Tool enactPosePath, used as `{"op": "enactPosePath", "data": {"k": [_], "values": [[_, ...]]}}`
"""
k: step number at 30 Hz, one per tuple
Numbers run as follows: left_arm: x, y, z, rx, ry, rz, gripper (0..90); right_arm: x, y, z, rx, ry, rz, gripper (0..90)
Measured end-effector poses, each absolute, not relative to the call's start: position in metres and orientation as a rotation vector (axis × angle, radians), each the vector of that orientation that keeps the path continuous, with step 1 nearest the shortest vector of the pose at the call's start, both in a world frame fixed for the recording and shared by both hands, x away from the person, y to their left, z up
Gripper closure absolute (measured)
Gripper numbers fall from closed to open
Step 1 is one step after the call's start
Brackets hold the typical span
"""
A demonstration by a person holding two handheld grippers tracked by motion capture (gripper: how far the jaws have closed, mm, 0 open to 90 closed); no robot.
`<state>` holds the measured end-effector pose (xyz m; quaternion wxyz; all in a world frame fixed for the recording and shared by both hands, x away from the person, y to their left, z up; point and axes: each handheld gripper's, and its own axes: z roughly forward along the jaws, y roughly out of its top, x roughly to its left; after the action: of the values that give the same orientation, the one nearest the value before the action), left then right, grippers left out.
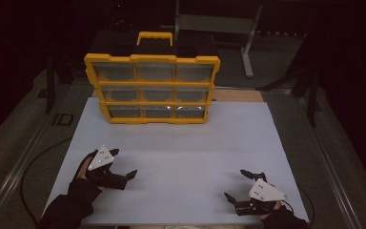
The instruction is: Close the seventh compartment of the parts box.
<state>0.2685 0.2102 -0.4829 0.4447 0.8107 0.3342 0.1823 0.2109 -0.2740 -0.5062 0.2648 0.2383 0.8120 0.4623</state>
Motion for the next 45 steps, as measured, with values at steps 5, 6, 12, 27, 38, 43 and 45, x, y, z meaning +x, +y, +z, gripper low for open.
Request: {"op": "enactPosePath", "data": {"k": [5, 6, 12, 27, 38, 43, 45], "values": [[0.262, 0.214, -0.491, 2.023, 0.847, 0.450, 0.0, 0.211, -0.274, -0.506, 0.642, 2.195, 1.249, 7.9], [0.261, 0.215, -0.493, 2.025, 0.852, 0.449, 0.0, 0.211, -0.274, -0.506, 0.644, 2.195, 1.247, 7.9], [0.257, 0.217, -0.501, 2.045, 0.876, 0.455, 0.0, 0.211, -0.274, -0.507, 0.644, 2.196, 1.247, 7.9], [0.250, 0.223, -0.508, 2.028, 0.941, 0.509, 0.0, 0.212, -0.274, -0.508, 0.640, 2.205, 1.243, 7.9], [0.251, 0.221, -0.509, 1.993, 0.936, 0.537, 0.0, 0.213, -0.274, -0.509, 0.651, 2.208, 1.239, 7.9], [0.251, 0.223, -0.509, 1.970, 0.959, 0.559, 0.0, 0.213, -0.274, -0.510, 0.651, 2.210, 1.234, 7.9], [0.251, 0.224, -0.509, 1.959, 0.959, 0.568, 0.0, 0.213, -0.274, -0.510, 0.653, 2.209, 1.235, 7.9]]}}
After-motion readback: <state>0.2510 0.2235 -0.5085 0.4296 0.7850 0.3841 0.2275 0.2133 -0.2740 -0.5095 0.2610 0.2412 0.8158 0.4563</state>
